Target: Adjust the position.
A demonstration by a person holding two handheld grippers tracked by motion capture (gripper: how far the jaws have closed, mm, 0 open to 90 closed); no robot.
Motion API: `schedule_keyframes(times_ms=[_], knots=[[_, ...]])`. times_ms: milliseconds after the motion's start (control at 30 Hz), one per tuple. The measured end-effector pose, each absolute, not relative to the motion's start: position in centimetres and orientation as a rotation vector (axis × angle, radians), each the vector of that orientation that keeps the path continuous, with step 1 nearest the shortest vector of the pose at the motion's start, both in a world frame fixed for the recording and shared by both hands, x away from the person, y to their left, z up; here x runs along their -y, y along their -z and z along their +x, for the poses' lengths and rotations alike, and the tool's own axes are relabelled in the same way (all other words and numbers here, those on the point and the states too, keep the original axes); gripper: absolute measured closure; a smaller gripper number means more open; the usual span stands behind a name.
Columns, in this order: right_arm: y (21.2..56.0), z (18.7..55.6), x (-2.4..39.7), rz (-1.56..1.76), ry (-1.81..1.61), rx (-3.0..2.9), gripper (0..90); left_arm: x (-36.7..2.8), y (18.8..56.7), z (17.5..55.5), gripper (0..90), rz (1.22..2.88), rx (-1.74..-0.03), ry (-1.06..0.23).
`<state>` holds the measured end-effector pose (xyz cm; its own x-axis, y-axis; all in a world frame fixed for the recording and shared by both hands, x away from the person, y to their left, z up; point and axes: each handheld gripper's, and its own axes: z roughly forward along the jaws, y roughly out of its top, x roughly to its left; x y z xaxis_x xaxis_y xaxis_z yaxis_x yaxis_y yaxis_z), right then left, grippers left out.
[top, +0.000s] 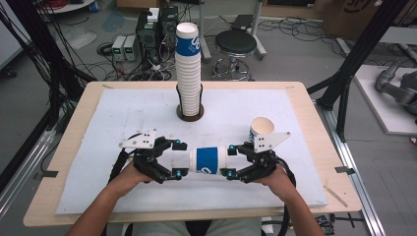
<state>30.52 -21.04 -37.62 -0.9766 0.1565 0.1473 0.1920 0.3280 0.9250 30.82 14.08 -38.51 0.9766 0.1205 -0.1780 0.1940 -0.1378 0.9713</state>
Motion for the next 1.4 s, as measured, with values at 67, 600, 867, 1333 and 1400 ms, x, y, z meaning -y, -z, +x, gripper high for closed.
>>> schedule_keyframes(times_ms=[67,600,867,1333,1400], knots=[[37.3,30.6,21.1,-0.337,1.738,2.574,33.3,-14.6,38.3,30.8,14.9,1.727,-0.242,0.055],[33.9,31.5,18.2,-0.222,1.400,2.869,33.3,-15.4,36.3,30.8,15.0,1.845,-0.244,-0.004],[32.2,31.8,16.2,-0.125,1.242,2.976,33.3,-14.5,35.2,31.1,15.1,1.931,-0.208,0.001],[30.9,31.8,13.3,-0.011,1.002,3.074,33.1,-12.4,34.8,31.7,16.1,2.075,-0.169,0.029],[30.8,31.8,13.0,-0.009,0.982,3.082,33.1,-12.1,34.7,31.8,16.4,2.098,-0.160,0.030]])
